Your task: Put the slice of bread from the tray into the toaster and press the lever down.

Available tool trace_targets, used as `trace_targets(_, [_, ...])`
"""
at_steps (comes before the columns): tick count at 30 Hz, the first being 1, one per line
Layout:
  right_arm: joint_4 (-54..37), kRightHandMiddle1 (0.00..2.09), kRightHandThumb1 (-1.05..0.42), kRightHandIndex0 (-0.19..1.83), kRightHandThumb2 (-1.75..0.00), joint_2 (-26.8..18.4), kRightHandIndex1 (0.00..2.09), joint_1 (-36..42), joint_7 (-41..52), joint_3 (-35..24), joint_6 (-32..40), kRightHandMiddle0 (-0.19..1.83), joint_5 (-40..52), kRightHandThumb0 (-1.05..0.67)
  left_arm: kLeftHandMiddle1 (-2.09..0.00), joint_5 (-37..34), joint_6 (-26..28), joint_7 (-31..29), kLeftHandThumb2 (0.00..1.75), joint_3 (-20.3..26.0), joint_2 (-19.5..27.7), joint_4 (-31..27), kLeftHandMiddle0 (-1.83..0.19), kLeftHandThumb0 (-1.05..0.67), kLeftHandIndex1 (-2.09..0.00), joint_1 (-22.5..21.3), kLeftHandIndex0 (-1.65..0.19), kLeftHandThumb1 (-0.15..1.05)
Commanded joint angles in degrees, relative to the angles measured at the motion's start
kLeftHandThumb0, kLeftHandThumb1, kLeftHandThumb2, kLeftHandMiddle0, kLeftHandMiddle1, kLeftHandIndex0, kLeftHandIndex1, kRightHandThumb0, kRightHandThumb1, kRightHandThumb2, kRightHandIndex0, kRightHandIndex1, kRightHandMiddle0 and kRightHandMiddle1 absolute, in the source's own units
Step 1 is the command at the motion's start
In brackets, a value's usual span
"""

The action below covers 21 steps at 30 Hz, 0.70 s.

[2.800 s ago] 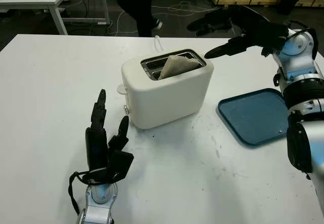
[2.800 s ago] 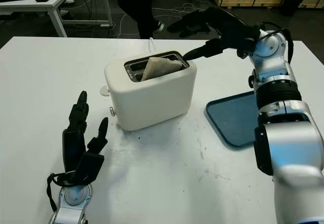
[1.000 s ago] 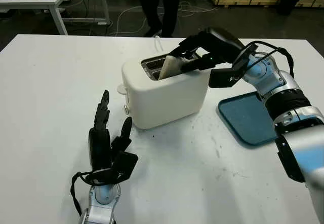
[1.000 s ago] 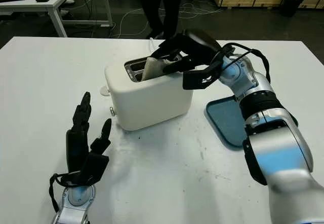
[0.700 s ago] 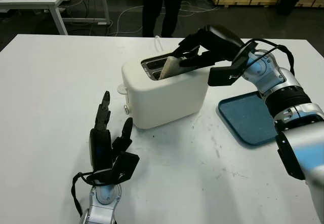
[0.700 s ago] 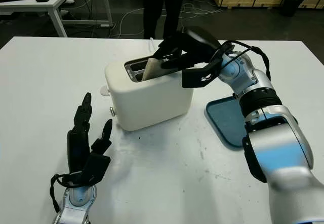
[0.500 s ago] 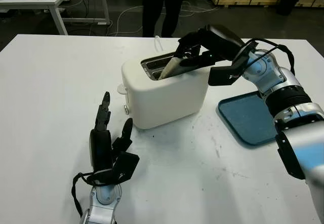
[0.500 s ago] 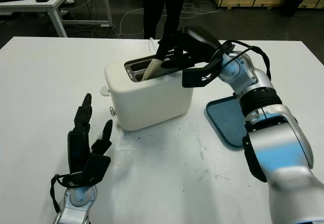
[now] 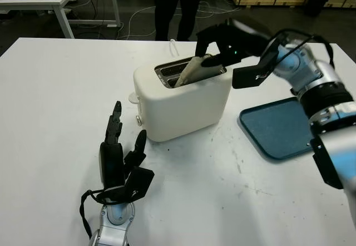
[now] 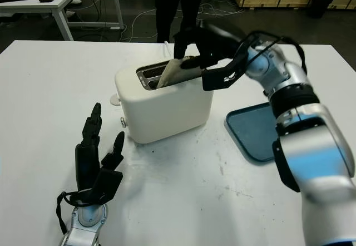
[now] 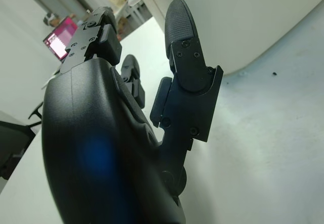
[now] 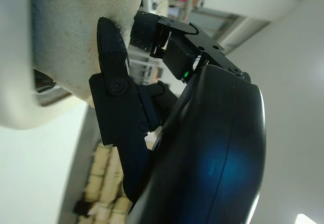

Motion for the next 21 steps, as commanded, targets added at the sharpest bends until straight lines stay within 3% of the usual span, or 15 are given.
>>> trace_targets(1, [0.2,1.62,-0.92,1.00,-0.17,-0.6,1.74,-2.2,-0.7,0.6,-1.4,0.79,-0.9,-0.46,-0.05,0.1,-0.4,0.6,0.55,-0.6,-2.1,0.0,-0.19,-0.53,0.00,-0.1,-0.16,0.92])
trace_targets(6, [0.2,1.74,-0.92,1.01,-0.15,-0.2,1.75,-3.7,0.8,1.7,-2.7,0.72,-1.3,-0.44,-0.06,0.2,-0.7,1.3,0.55,-1.0,-2.3,0.4,-0.20,-0.53,0.00,-0.2,-0.16,0.92])
trace_targets(21, [-0.1,1.75,-0.92,1.05,-0.20,0.7,1.75,-2.2,1.9,7.6,-2.0,0.79,-5.8,-0.53,-0.06,-0.5,-0.7,2.7,0.55,-2.2,-2.4,0.3,-0.19,-0.55,0.00,0.8,-0.15,0.92])
